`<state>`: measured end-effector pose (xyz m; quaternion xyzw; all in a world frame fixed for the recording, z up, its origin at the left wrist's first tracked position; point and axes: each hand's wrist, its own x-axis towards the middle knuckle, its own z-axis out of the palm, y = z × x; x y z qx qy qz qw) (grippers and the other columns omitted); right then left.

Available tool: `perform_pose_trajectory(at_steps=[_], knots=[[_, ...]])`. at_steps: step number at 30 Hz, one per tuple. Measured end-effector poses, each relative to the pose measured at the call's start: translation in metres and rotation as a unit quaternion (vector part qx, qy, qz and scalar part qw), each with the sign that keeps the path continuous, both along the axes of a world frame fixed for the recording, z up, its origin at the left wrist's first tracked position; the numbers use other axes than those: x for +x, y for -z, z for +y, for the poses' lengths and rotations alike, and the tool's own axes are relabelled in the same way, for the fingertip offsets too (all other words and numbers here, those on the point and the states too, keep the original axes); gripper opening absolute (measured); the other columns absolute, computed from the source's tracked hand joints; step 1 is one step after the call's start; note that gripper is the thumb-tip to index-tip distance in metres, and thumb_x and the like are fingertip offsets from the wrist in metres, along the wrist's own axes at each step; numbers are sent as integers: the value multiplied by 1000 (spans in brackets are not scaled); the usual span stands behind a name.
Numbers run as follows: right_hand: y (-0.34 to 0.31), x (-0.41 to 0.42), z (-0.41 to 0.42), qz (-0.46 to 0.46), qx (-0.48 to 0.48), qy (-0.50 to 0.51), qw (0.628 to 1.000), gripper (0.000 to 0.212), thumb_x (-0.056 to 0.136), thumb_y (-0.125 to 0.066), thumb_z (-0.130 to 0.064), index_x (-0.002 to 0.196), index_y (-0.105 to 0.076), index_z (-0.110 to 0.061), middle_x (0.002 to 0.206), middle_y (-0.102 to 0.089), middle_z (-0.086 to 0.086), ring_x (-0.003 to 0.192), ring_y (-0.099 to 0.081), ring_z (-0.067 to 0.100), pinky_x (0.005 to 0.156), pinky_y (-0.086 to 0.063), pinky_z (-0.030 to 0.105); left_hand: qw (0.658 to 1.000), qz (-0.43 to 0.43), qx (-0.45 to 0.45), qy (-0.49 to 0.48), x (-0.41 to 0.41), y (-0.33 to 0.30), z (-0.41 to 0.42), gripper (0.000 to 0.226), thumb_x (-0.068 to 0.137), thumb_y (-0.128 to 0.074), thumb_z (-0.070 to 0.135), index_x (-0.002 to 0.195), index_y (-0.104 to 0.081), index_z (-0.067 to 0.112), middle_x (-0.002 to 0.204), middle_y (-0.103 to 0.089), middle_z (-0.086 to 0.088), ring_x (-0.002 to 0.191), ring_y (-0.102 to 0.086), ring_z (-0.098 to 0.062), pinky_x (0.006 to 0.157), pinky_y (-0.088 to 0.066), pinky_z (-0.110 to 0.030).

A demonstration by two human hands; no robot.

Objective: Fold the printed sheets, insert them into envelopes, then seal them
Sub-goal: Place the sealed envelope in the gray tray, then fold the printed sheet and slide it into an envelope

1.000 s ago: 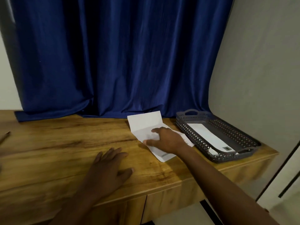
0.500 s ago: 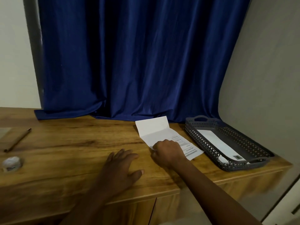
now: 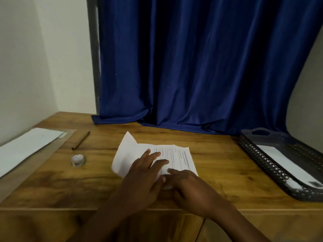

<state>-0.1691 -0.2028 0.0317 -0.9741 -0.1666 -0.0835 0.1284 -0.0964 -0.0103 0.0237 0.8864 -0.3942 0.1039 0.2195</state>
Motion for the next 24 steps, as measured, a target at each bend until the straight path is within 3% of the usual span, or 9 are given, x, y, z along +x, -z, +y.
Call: perform_pose_trajectory(at_steps=[1, 3, 7, 12, 15, 18, 20, 22, 24], knots=[[2, -1, 2, 0, -9, -10, 1000, 50, 85, -44, -15, 128, -61, -34, 136, -61, -20, 139, -42, 2, 107, -39, 24, 999, 3, 26, -24, 5, -2, 7, 55, 103, -42, 51, 154, -25, 45, 169, -8, 15, 156, 8, -11, 125, 0, -40], [5, -2, 3, 0, -8, -24, 1000, 53, 87, -43, -16, 132, -59, -39, 144, -53, -27, 147, -24, -6, 113, -28, 18, 993, 24, 100, -60, 17, -6, 22, 65, 100, -37, 64, 157, -17, 42, 170, 0, 9, 156, 12, -17, 125, 2, -47], [8, -6, -2, 10, -10, -14, 1000, 50, 86, -44, -22, 127, -59, -46, 142, -50, -35, 144, -19, -15, 115, -25, 19, 972, 69, 208, -87, 34, -6, 47, 93, 85, -30, 87, 160, -7, 38, 170, 11, 5, 155, 19, -22, 125, 8, -54], [7, -6, -12, -33, -27, 64, 997, 44, 88, -37, -42, 124, -62, -48, 128, -61, -34, 126, -45, -15, 110, -39, 21, 964, 103, 237, -69, 36, 7, 54, 97, 81, -21, 92, 160, -1, 40, 170, 11, 8, 154, 19, -18, 124, 11, -54], [2, 0, -11, -82, -14, 109, 991, 38, 92, -40, -46, 123, -62, -47, 122, -65, -29, 114, -54, -9, 98, -45, 18, 970, 69, 225, -66, 30, 20, 47, 93, 83, -13, 90, 160, 1, 41, 169, 14, 9, 154, 20, -18, 124, 12, -52], [4, 16, 7, -130, 21, 138, 982, 34, 94, -50, -47, 127, -61, -44, 125, -67, -24, 113, -58, -5, 88, -32, 7, 971, 45, 224, -67, 28, 26, 45, 93, 81, -8, 91, 160, 5, 42, 169, 16, 9, 154, 21, -18, 124, 12, -53], [8, 29, 30, -124, 64, 135, 981, 38, 96, -50, -49, 133, -55, -45, 133, -62, -22, 118, -51, -8, 93, -32, 12, 970, 40, 230, -64, 29, 27, 46, 94, 81, -6, 91, 159, 8, 42, 168, 17, 9, 154, 21, -18, 124, 11, -53], [17, 42, 56, -92, 91, 105, 986, 44, 99, -39, -54, 140, -47, -42, 143, -55, -18, 125, -42, -10, 105, -34, 21, 968, 31, 243, -60, 31, 27, 47, 92, 84, -7, 89, 159, 11, 40, 168, 19, 7, 153, 23, -20, 123, 12, -52], [24, 56, 76, -38, 81, 73, 993, 52, 101, -29, -56, 148, -39, -35, 155, -43, -11, 142, -34, 2, 121, -26, 37, 962, 25, 266, -52, 31, 28, 49, 91, 84, -8, 87, 158, 15, 39, 168, 21, 5, 152, 27, -22, 123, 13, -53]])
